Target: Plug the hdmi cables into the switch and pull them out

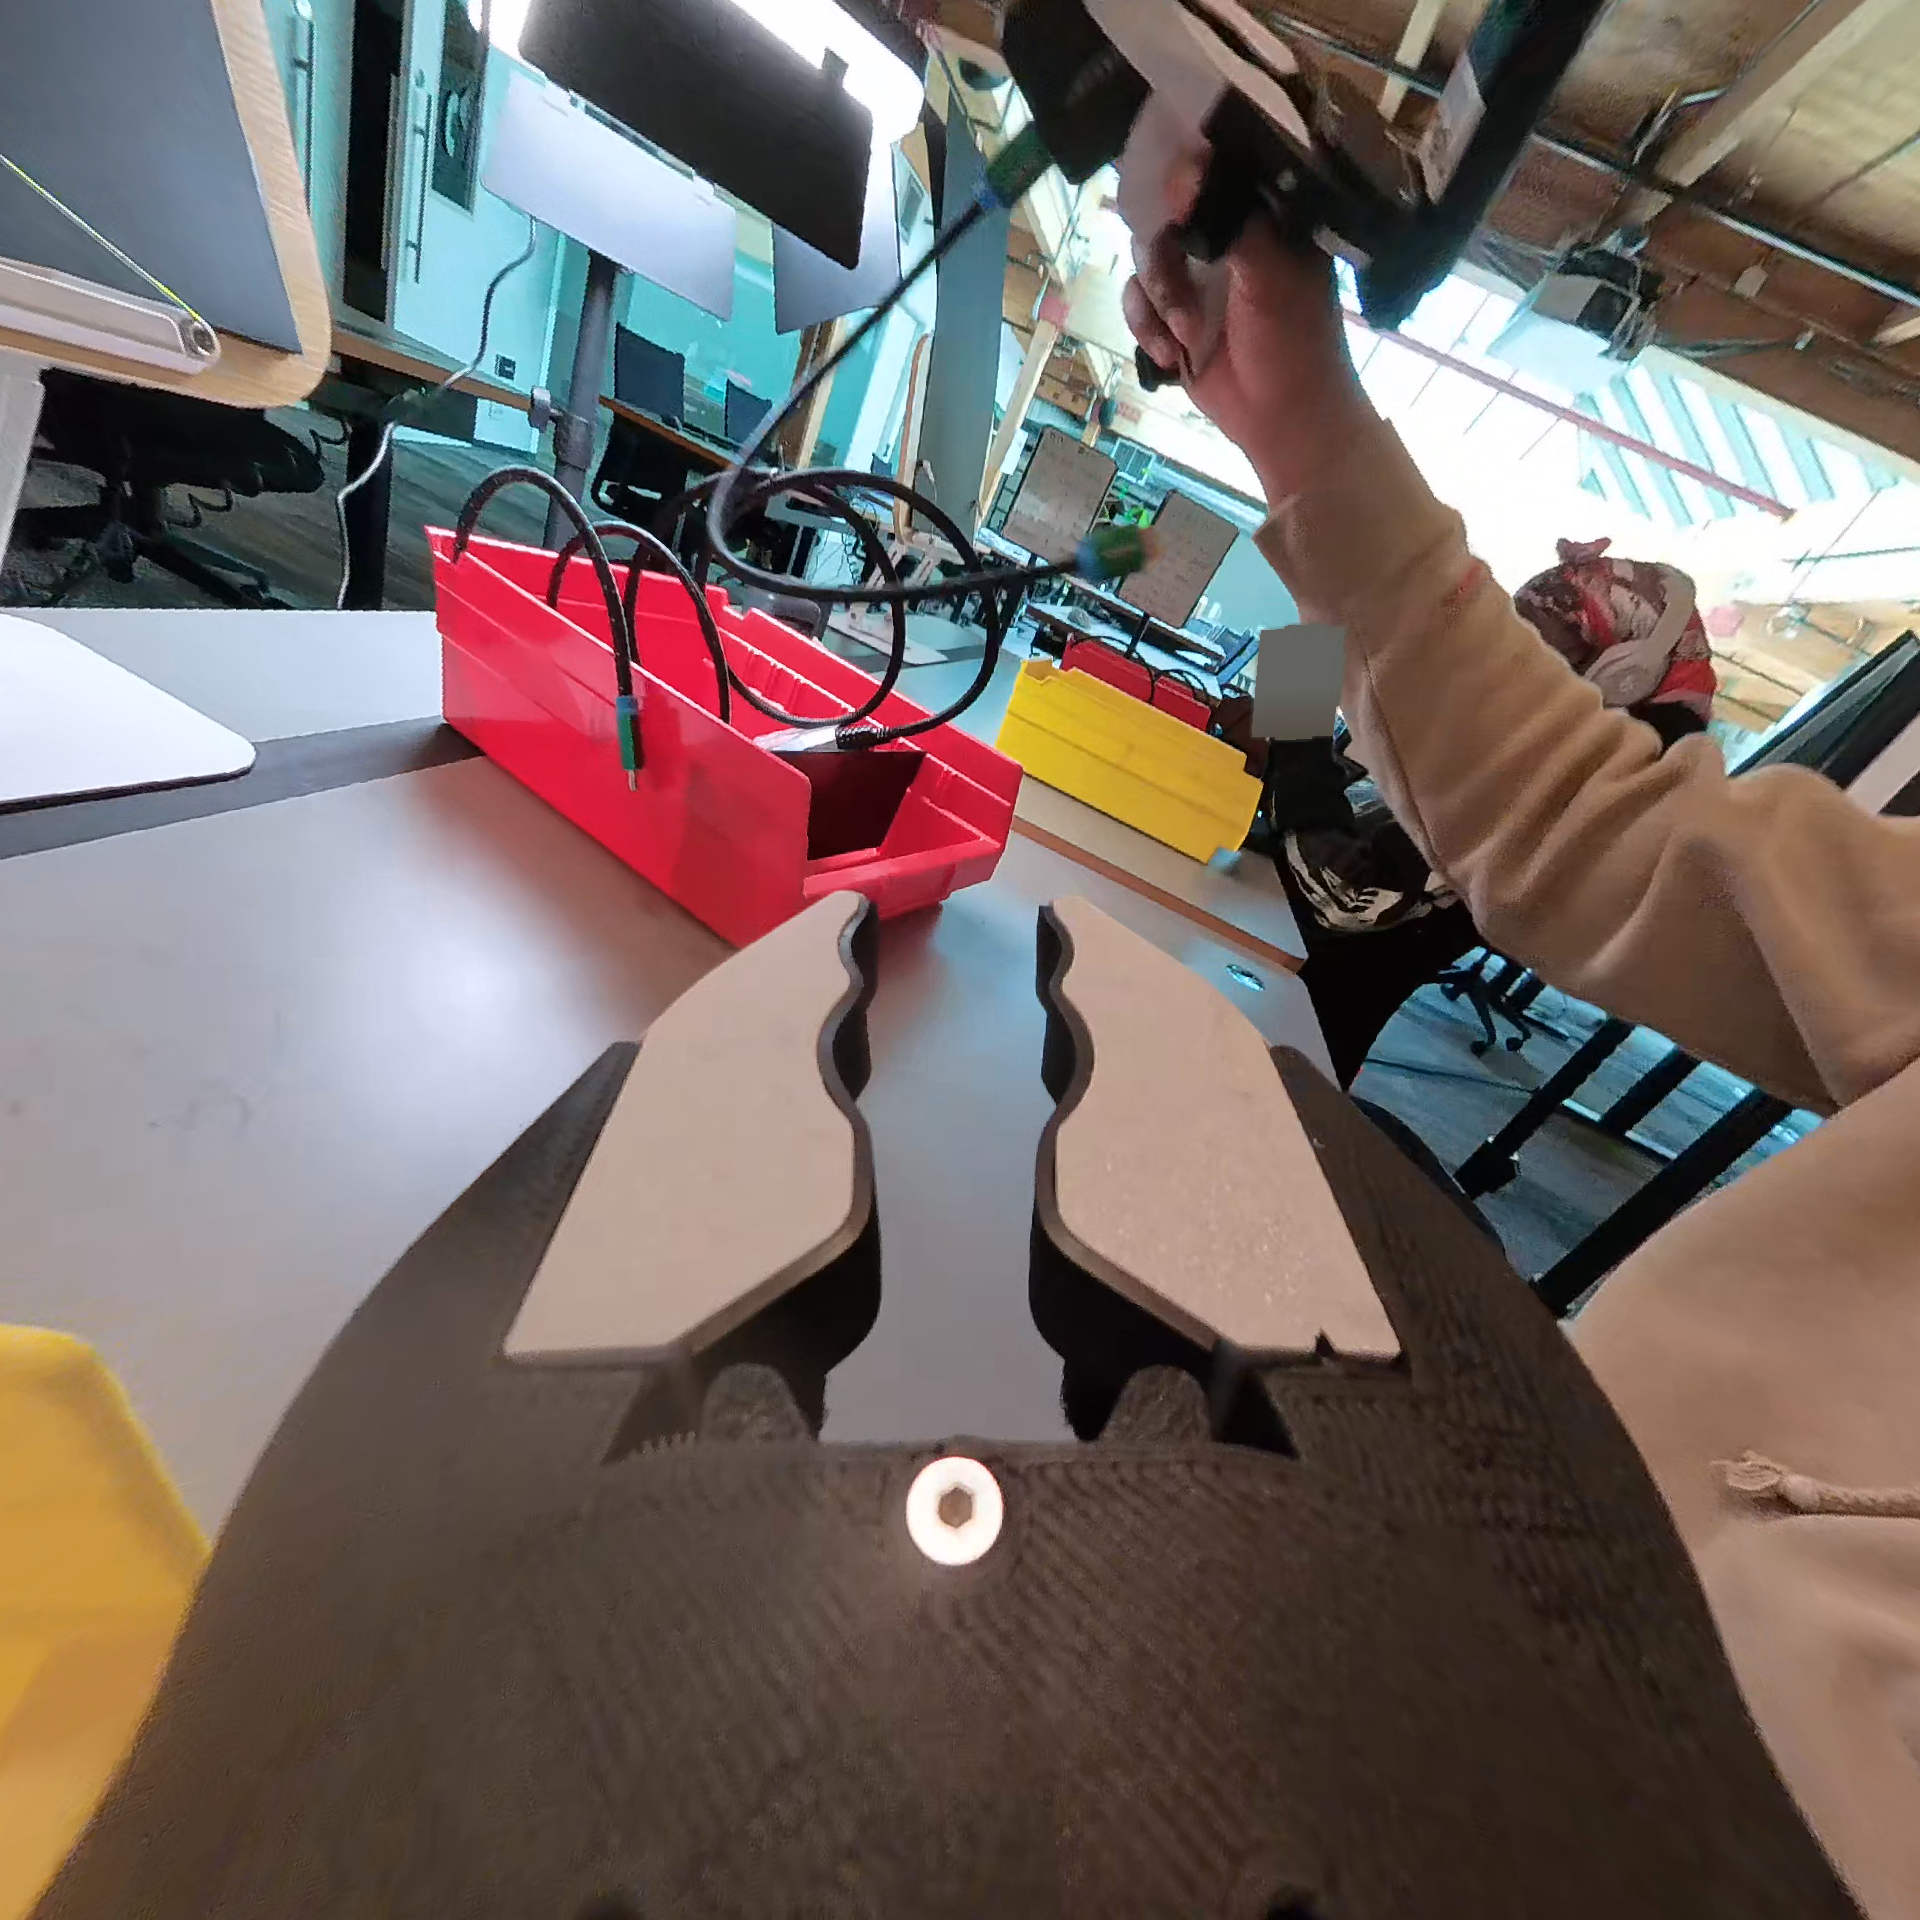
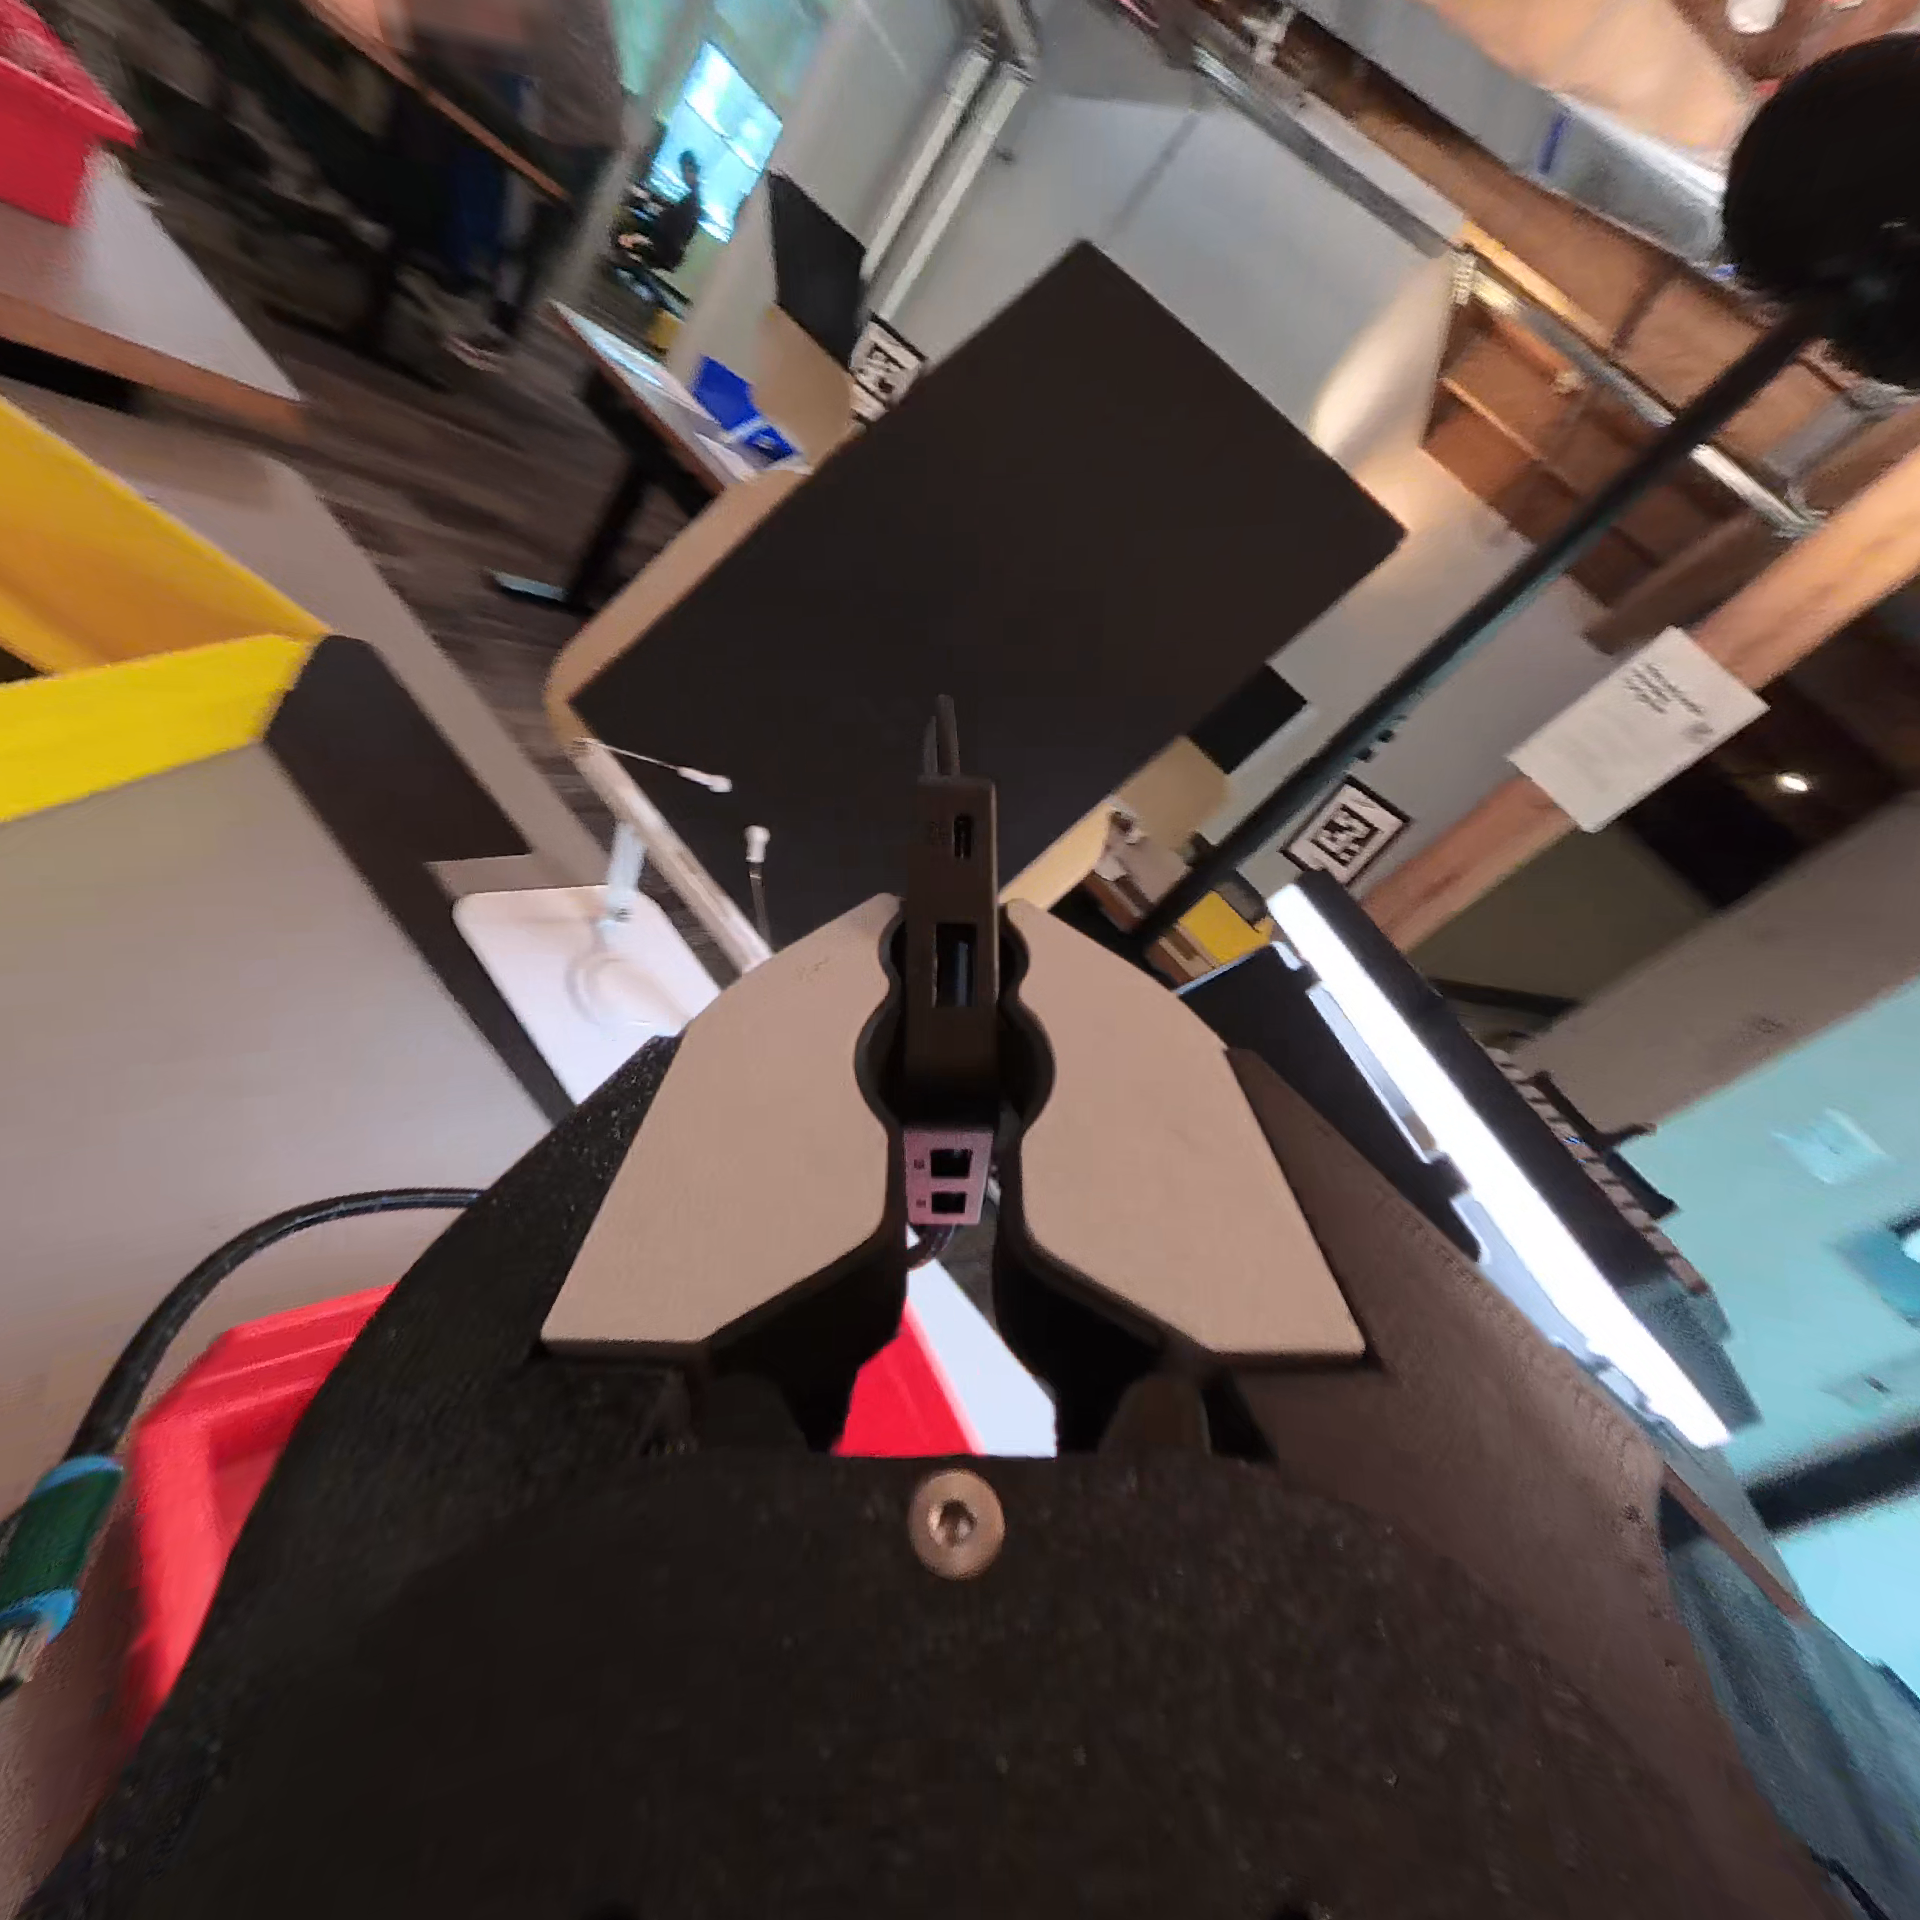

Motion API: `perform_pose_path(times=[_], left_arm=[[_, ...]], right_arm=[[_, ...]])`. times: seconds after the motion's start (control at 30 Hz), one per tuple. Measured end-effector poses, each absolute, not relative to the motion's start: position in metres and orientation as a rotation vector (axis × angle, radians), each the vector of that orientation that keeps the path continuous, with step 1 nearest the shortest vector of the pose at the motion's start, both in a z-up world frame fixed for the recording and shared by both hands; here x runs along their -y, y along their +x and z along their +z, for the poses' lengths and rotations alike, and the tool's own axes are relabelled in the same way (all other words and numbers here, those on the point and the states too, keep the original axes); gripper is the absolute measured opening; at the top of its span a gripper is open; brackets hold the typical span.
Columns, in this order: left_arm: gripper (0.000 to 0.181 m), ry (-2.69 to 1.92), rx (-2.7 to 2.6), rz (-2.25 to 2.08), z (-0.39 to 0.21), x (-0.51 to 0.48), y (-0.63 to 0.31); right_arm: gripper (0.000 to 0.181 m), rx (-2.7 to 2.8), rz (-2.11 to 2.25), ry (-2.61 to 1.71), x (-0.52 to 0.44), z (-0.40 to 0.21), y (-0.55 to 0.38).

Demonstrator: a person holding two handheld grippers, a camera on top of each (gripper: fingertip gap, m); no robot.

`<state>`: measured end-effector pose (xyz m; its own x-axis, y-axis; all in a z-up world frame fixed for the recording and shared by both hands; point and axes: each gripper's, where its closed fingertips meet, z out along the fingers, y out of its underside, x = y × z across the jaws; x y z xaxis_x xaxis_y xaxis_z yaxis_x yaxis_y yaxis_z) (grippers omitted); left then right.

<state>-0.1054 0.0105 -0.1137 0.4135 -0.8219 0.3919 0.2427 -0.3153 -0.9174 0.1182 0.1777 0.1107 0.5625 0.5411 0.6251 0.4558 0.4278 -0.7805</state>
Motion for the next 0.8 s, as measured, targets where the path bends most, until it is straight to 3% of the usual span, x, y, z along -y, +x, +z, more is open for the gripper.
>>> perform_pose_path(times=[0.1, 0.33, 0.8], left_arm=[[0.028, -1.563, -0.562, -1.147, -0.122, -0.011, -0.101], [0.026, -1.614, -0.612, -1.095, -0.135, -0.012, -0.098], [0.025, -1.693, -0.724, -0.985, -0.157, -0.009, -0.086]], right_arm=[[0.013, 0.987, -0.039, -1.220, -0.215, 0.097, 0.122], [0.014, 1.191, -0.299, -1.548, -0.275, -0.039, 0.140], [0.015, 1.233, -0.522, -2.057, -0.304, -0.083, 0.208]])
